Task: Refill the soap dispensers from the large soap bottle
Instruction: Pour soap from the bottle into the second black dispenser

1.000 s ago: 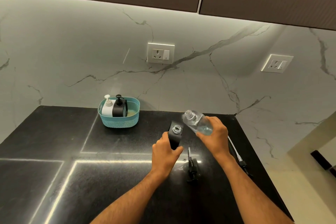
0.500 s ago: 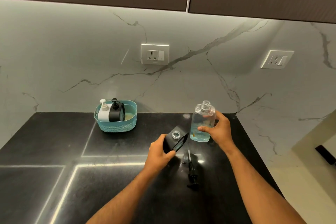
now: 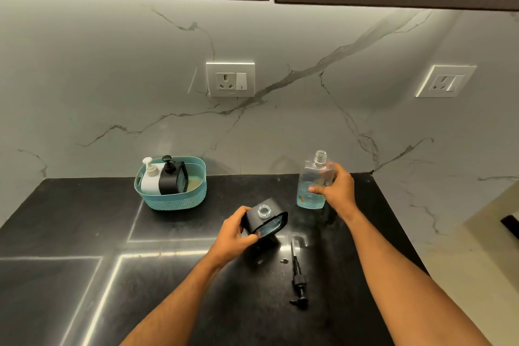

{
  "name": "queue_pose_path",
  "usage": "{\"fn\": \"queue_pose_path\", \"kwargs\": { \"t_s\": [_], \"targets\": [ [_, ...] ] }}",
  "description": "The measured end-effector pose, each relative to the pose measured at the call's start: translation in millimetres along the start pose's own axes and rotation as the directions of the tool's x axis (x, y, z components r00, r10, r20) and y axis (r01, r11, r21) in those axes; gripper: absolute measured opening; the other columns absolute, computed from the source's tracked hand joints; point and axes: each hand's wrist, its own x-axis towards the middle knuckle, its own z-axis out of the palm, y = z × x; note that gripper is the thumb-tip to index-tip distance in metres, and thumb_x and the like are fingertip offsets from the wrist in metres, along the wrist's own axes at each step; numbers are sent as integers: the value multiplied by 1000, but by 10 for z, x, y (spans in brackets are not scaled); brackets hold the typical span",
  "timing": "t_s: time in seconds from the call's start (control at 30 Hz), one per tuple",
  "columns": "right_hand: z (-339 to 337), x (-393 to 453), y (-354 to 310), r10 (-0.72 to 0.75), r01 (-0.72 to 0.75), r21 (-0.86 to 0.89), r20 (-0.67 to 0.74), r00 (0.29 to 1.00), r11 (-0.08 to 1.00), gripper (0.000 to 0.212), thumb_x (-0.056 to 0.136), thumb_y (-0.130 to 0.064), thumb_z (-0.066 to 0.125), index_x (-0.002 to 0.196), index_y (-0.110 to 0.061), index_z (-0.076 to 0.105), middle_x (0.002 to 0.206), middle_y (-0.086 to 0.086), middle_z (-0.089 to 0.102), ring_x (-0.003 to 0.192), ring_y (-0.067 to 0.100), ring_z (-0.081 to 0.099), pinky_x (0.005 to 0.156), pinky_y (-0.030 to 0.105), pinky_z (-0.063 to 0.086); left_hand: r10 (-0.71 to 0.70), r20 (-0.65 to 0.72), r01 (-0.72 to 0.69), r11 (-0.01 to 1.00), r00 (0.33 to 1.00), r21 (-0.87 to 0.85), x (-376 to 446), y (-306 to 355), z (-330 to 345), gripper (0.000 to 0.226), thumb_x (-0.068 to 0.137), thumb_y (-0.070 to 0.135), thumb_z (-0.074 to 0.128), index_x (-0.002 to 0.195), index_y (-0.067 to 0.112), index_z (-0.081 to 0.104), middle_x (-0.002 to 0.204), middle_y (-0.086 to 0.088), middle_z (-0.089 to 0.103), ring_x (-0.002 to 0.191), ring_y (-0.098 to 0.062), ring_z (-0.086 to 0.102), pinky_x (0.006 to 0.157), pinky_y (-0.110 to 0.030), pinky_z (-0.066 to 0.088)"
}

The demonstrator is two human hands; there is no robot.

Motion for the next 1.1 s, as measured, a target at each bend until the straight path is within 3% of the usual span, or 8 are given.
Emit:
{"fn": "queue_pose_path", "kwargs": {
  "t_s": [0.07,0.13,0.3,0.47,0.63,0.77,0.97,1.1],
  "targets": [
    [33,62,58,27,-27,-6,9,1000,1000,68,56,0,97,113,-15,64,108,1,70,98,15,67,82,27,57,-14,23,14,1000,1000,1,62,-16,-11,40,77,19,78,111,33,61,108,7,71,97,-32,65,84,-54,55],
    [58,117,125,49,-49,-15,18,999,999,68,57,1,96,116,-11,64,111,4,70,102,19,67,86,33,58,-24,47,25,1000,999,-9,125,-48,-11,41,77,16,77,112,29,62,109,-1,71,103,-43,63,91,-61,53],
    [106,203,221,70,-68,-49,38,997,996,66,59,-1,96,115,-8,63,111,5,70,104,21,66,87,34,59,-48,94,49,999,994,-9,255,-96,-21,47,75,10,75,119,20,62,114,-6,70,108,-36,67,96,-60,53],
    [140,261,265,94,-92,-46,56,994,995,68,58,-1,97,115,-11,62,109,0,68,104,18,65,79,20,53,-39,130,37,999,991,17,341,-98,-60,46,74,5,70,119,13,61,113,-14,68,108,-38,65,96,-60,53],
    [154,276,324,121,-121,0,73,990,993,72,60,2,95,123,-12,61,117,2,69,111,20,66,90,31,57,-48,156,44,999,987,30,389,-124,-83,47,73,1,68,118,13,62,114,-12,68,109,-34,66,98,-59,53],
    [144,276,341,128,-131,26,101,987,991,82,62,3,94,134,-12,57,124,0,66,116,18,63,90,25,55,-50,178,44,998,983,34,420,-137,-88,47,73,-2,70,117,14,64,113,-8,70,108,-27,68,97,-56,55],
    [146,222,386,128,-139,75,129,983,987,88,66,6,90,143,-10,51,136,6,63,126,23,60,103,43,55,-58,199,59,998,978,-1,417,-133,-75,48,73,1,70,119,12,64,116,-8,69,112,-23,67,100,-51,55],
    [149,213,397,132,-145,87,136,982,986,89,67,8,89,145,-12,49,138,6,61,129,25,59,105,47,53,-56,217,58,998,975,-4,427,-136,-71,49,75,-6,70,120,12,63,117,-7,69,113,-21,67,101,-47,56]
  ]
}}
